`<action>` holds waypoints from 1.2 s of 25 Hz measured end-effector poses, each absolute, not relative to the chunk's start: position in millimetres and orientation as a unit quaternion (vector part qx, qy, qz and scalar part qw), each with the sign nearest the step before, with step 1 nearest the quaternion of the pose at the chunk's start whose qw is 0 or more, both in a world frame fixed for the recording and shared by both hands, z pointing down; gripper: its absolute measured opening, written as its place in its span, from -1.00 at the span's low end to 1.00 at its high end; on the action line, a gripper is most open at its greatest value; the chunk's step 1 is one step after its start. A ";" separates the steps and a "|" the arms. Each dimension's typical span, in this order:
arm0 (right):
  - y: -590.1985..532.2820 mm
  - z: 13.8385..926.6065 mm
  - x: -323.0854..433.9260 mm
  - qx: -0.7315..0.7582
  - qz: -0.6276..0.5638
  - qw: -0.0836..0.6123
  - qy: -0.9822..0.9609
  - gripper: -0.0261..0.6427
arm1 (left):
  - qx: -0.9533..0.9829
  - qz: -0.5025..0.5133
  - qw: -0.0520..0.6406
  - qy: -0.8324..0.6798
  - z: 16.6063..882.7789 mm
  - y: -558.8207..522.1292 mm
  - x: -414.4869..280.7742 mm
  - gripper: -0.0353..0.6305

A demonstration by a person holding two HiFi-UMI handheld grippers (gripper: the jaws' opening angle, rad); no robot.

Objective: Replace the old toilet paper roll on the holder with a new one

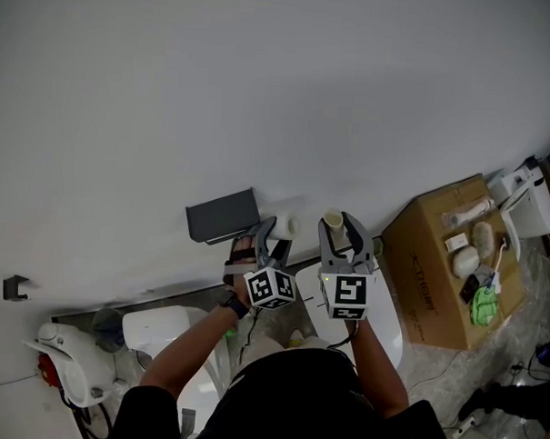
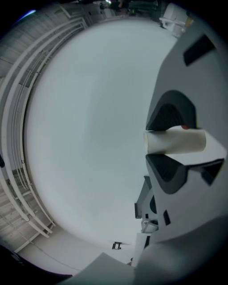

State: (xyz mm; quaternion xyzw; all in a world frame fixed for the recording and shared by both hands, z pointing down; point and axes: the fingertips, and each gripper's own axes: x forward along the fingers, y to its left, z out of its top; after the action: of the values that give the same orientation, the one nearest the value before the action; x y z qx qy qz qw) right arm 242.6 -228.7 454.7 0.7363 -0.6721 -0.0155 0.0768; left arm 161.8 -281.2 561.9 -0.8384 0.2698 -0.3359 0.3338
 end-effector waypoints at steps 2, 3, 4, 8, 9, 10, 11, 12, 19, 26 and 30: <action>-230.1 455.8 240.9 0.734 -0.015 0.078 -0.674 -0.43 | -0.808 -0.358 0.380 0.273 566.0 -281.7 160.6 -0.09; -230.3 456.7 240.9 0.734 -0.014 0.079 -0.675 -0.43 | -0.797 -0.366 0.395 0.273 569.1 -281.9 160.2 -0.09; -230.5 457.5 241.4 0.734 -0.013 0.080 -0.675 -0.43 | -0.791 -0.373 0.401 0.273 572.7 -282.4 159.9 -0.09; -232.4 458.3 242.6 0.733 -0.013 0.076 -0.676 -0.43 | -0.781 -0.392 0.407 0.268 580.2 -285.6 161.0 -0.09; -231.6 459.2 242.5 0.732 -0.011 0.077 -0.677 -0.43 | -0.777 -0.396 0.411 0.266 583.3 -285.1 162.1 -0.09; -230.1 460.8 242.1 0.731 -0.009 0.078 -0.678 -0.43 | -0.772 -0.402 0.414 0.265 587.0 -284.2 162.6 -0.09; -229.1 462.7 241.7 0.730 -0.008 0.080 -0.678 -0.43 | -0.766 -0.411 0.418 0.263 590.5 -284.1 162.4 -0.09; -229.2 464.2 241.2 0.730 -0.009 0.082 -0.679 -0.43 | -0.759 -0.420 0.422 0.262 593.3 -285.8 161.8 -0.09; -232.1 463.3 241.9 0.729 -0.010 0.081 -0.679 -0.43 | -0.738 -0.466 0.417 0.254 606.1 -292.2 157.8 -0.09; -229.3 464.8 238.0 0.730 -0.008 0.082 -0.679 -0.43 | -0.732 -0.495 0.374 0.282 610.5 -299.2 153.0 -0.09; -226.8 465.0 237.8 0.729 -0.010 0.084 -0.679 -0.43 | -0.732 -0.492 0.370 0.291 611.6 -298.7 151.3 -0.09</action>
State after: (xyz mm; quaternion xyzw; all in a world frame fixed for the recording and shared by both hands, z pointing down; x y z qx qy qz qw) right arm 237.8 -226.8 465.0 0.7293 -0.6789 -0.0101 0.0840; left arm 151.3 -298.7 611.6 -0.7324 0.2910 -0.4916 0.3704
